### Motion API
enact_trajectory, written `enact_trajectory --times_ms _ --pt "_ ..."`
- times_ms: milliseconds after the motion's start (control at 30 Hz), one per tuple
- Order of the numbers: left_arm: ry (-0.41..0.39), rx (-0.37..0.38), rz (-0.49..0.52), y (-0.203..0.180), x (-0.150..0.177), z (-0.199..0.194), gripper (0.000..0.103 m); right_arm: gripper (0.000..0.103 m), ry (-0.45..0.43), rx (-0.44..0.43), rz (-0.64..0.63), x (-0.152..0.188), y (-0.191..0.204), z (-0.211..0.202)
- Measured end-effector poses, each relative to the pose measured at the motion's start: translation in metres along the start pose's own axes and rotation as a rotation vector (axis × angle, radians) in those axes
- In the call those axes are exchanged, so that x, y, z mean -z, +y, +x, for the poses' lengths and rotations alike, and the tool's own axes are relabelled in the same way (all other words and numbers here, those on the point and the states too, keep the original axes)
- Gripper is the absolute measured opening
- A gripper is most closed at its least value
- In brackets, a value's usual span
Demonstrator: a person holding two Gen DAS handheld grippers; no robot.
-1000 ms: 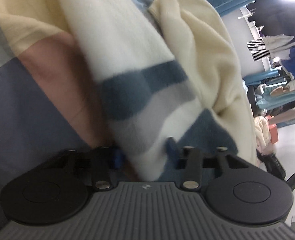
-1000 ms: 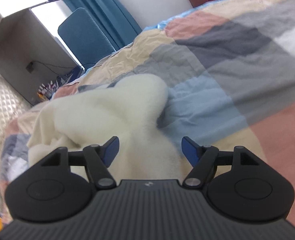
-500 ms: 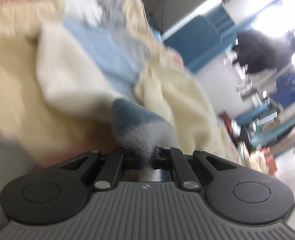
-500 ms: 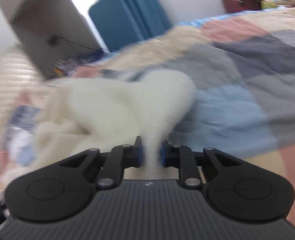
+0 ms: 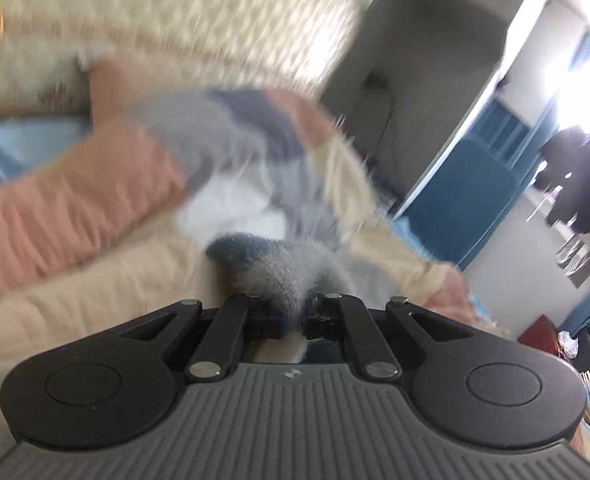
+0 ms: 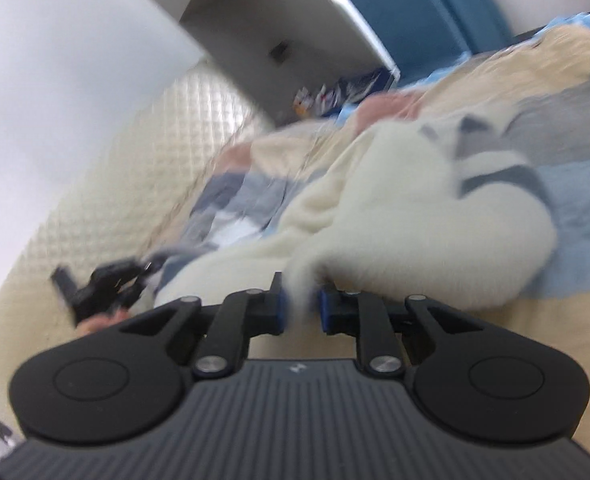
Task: Fold large clothes
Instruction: 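Lift the striped edge with the left tool and pull it across the blanket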
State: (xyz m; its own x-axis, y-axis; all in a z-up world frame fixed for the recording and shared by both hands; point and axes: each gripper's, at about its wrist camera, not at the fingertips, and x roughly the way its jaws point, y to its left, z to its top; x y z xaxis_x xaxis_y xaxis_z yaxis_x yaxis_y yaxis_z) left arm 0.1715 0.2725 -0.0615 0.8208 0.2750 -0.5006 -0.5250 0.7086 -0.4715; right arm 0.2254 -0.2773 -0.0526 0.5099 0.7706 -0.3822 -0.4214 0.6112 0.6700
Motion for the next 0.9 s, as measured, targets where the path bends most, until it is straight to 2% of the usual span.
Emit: enact_trajectory --times_ms 133,267,367,467,500,533,567,600,633,667,700,833,900 --pt "0.098 -0.073 0.031 0.014 0.024 0.049 0.008 0.020 0.073 0.094 -0.069 0.006 0.003 0.051" --pt "0.117 -0.094 0.054 0.018 0.036 0.069 0.008 0.020 0.145 0.168 -0.031 0.021 -0.018 0.093" --pt "0.108 -0.091 0.087 0.015 0.037 0.074 0.008 0.021 0.143 0.161 0.004 0.029 -0.026 0.099" --pt "0.114 -0.087 0.087 0.012 0.037 0.070 0.020 0.024 0.140 0.145 0.045 0.030 -0.027 0.093" --pt "0.120 -0.077 0.076 0.012 0.036 0.066 0.033 0.025 0.141 0.142 0.058 0.029 -0.027 0.091" --pt "0.124 -0.067 0.063 0.012 0.035 0.061 0.051 0.025 0.141 0.139 0.073 0.028 -0.027 0.089" --pt "0.127 -0.060 0.047 0.012 0.033 0.055 0.057 0.030 0.145 0.128 0.091 0.027 -0.028 0.085" --pt "0.123 -0.056 0.035 0.013 0.032 0.047 0.061 0.041 0.149 0.116 0.106 0.027 -0.034 0.085" --pt "0.107 -0.049 0.031 0.014 0.031 0.034 0.061 0.047 0.147 0.104 0.124 0.027 -0.034 0.080" --pt "0.091 -0.049 0.034 0.013 0.032 0.022 0.062 0.061 0.141 0.102 0.144 0.027 -0.035 0.078" --pt "0.080 -0.049 0.035 0.012 0.032 0.010 0.064 0.069 0.132 0.103 0.161 0.027 -0.035 0.074" --pt "0.097 0.004 -0.030 0.017 0.048 -0.035 0.071 0.072 0.101 0.115 0.269 0.031 -0.045 0.053" --pt "0.159 0.032 -0.066 0.019 0.061 -0.048 0.071 0.074 0.071 0.122 0.345 0.035 -0.055 0.039"
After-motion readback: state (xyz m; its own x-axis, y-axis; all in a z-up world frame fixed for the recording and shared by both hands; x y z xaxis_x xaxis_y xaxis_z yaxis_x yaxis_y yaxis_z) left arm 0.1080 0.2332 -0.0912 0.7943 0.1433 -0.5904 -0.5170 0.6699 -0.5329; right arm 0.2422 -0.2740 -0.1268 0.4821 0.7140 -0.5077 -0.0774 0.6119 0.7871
